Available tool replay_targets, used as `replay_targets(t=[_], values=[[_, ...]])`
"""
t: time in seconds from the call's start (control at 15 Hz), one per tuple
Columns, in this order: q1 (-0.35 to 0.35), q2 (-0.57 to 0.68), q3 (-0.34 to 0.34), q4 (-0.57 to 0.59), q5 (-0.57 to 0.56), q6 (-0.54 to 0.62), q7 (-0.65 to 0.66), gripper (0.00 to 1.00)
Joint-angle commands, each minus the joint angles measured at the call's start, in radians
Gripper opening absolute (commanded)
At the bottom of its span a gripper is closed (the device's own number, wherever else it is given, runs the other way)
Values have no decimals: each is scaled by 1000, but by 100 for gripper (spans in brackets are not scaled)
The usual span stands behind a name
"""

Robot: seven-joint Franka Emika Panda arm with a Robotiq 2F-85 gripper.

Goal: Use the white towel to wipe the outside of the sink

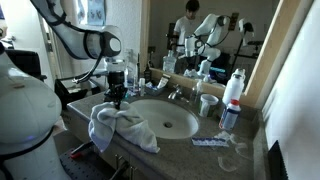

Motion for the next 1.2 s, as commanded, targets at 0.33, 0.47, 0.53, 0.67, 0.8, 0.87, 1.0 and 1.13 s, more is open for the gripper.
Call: replay_targets(t=[0.33, 0.47, 0.53, 0.67, 0.8, 0.87, 1.0, 1.13], values=[[28, 98, 71, 57, 32, 230, 15, 1], [12, 93, 71, 62, 3, 214, 18, 1], [5, 83, 66, 58, -10, 196, 12, 1], [-16, 58, 58, 36, -41, 145, 7, 1], [-33, 34, 43, 10, -62, 77, -3, 1], [-42, 22, 37, -1, -76, 39, -3, 1], [-57, -10, 23, -29, -94, -44, -2, 1], [-82, 2, 12, 4, -128, -150, 12, 1]])
